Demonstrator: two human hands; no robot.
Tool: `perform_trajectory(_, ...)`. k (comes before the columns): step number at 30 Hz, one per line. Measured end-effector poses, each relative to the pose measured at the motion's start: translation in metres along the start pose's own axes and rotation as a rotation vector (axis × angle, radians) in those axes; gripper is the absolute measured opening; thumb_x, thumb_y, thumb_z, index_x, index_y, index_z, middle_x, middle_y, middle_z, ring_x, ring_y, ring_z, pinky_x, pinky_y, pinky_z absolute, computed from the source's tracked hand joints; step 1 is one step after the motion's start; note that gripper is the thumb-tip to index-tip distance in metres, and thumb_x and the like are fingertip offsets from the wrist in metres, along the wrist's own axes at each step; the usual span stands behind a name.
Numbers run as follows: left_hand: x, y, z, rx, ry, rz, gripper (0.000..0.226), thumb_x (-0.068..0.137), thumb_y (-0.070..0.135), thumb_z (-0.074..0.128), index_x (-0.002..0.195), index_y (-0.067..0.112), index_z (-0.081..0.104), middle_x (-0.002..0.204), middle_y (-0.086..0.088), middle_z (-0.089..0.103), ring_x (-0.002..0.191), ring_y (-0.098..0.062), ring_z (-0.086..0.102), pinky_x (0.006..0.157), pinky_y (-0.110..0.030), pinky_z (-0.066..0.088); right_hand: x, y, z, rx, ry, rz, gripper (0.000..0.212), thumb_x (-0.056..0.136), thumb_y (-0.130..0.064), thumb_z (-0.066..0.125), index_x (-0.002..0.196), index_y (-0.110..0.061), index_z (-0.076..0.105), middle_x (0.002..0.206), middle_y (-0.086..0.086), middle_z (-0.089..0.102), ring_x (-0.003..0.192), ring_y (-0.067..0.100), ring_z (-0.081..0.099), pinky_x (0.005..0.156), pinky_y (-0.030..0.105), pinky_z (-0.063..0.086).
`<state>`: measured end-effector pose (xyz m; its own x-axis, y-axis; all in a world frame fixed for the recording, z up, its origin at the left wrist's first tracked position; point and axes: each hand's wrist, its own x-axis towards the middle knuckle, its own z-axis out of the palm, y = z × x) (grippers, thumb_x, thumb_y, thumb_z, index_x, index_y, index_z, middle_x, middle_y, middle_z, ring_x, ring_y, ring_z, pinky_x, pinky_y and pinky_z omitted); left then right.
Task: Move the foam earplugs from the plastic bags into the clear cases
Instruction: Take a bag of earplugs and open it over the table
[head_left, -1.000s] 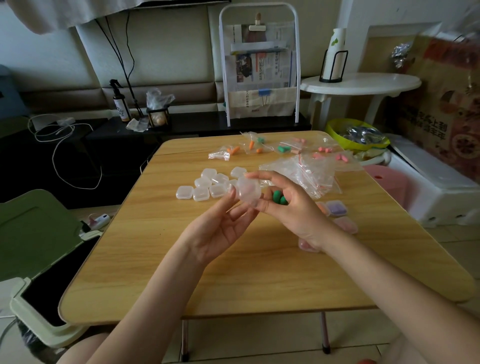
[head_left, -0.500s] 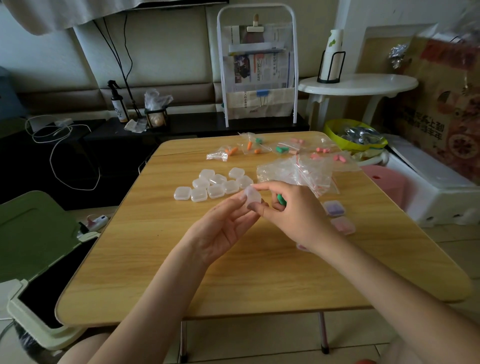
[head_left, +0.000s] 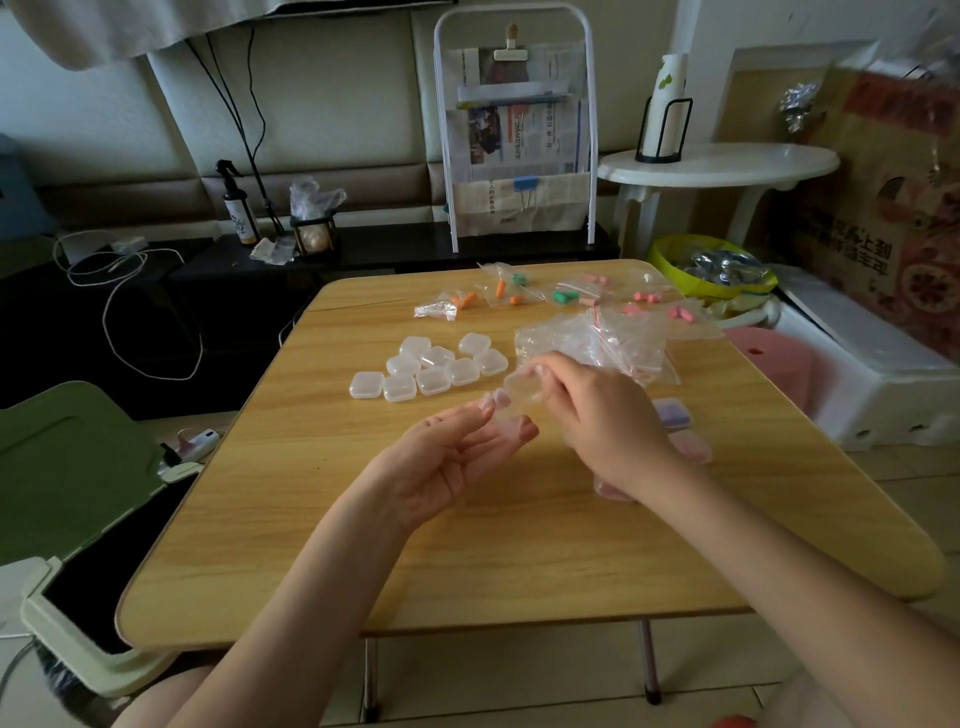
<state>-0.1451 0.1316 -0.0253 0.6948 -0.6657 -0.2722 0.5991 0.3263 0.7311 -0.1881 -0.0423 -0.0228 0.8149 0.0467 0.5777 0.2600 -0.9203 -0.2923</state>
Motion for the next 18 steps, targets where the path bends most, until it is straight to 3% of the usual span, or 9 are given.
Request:
perform_trajectory(2,-0.006,0.001,0.000,0.009,-0.137,-0.070,0.035,0.082,0.007,0.064,0.114,-0.004,0.061,0.114,-0.033,0.059,0.102,-0.034,0.066,0.083,-0.033,0.057,0.003,0.005,-0.003,0.137,-0.034,0.107,0.028,0.102,-0.023,0.038,0.104,-0.017,0.066,0.047,-0.011,0.038,0.040,0.008,0.035,0.044,0.029,0.027)
perform_trajectory(5,-0.009,-0.001,0.001,0.020,-0.226,-0.121,0.035,0.085,0.003,0.058,0.118,-0.008,0.058,0.119,-0.036,0.056,0.107,-0.035,0.064,0.088,-0.034,0.055,0.000,0.001,-0.005,0.222,-0.165,0.179,0.029,0.102,-0.024,0.037,0.099,-0.013,0.064,0.050,-0.008,0.041,0.040,0.007,0.040,0.043,0.022,0.027)
perform_trajectory(7,-0.008,-0.003,0.002,0.009,-0.160,-0.107,0.031,0.086,0.002,0.054,0.117,-0.007,0.057,0.120,-0.037,0.056,0.104,-0.035,0.065,0.086,-0.034,0.055,0.000,-0.001,-0.003,0.311,-0.202,0.258,0.028,0.103,-0.024,0.036,0.101,-0.015,0.062,0.062,-0.009,0.050,0.048,0.000,0.047,0.048,0.016,0.035)
perform_trajectory(9,-0.005,-0.004,0.001,-0.033,-0.061,-0.072,0.032,0.085,0.001,0.050,0.117,-0.004,0.052,0.119,-0.036,0.057,0.104,-0.036,0.065,0.081,-0.034,0.057,0.003,0.001,0.001,0.469,-0.135,0.406,0.025,0.103,-0.022,0.033,0.103,-0.021,0.058,0.074,-0.009,0.052,0.059,-0.003,0.045,0.054,0.012,0.036)
perform_trajectory(13,0.000,-0.003,-0.001,-0.110,0.037,-0.004,0.026,0.092,0.000,0.046,0.117,-0.005,0.049,0.111,-0.034,0.061,0.099,-0.037,0.066,0.075,-0.034,0.058,0.010,0.008,0.000,0.795,-0.021,0.648,0.019,0.099,-0.010,0.033,0.096,-0.027,0.042,0.079,0.004,0.055,0.062,0.007,0.041,0.058,0.023,0.031)
perform_trajectory(16,0.002,-0.003,0.000,-0.135,0.051,-0.004,0.024,0.092,0.001,0.046,0.112,-0.010,0.051,0.113,-0.032,0.060,0.105,-0.037,0.062,0.078,-0.035,0.056,0.005,0.002,-0.003,0.984,-0.060,0.660,0.006,0.101,-0.015,0.041,0.101,-0.017,0.036,0.081,0.004,0.065,0.053,0.010,0.034,0.049,0.022,0.029)
perform_trajectory(18,0.002,-0.004,0.002,-0.145,0.032,-0.011,0.025,0.091,0.002,0.046,0.110,-0.013,0.052,0.119,-0.032,0.059,0.104,-0.035,0.062,0.081,-0.035,0.054,0.001,-0.004,-0.004,1.032,-0.145,0.629,0.009,0.100,-0.017,0.046,0.098,-0.012,0.039,0.083,0.004,0.069,0.051,0.010,0.029,0.046,0.021,0.028)
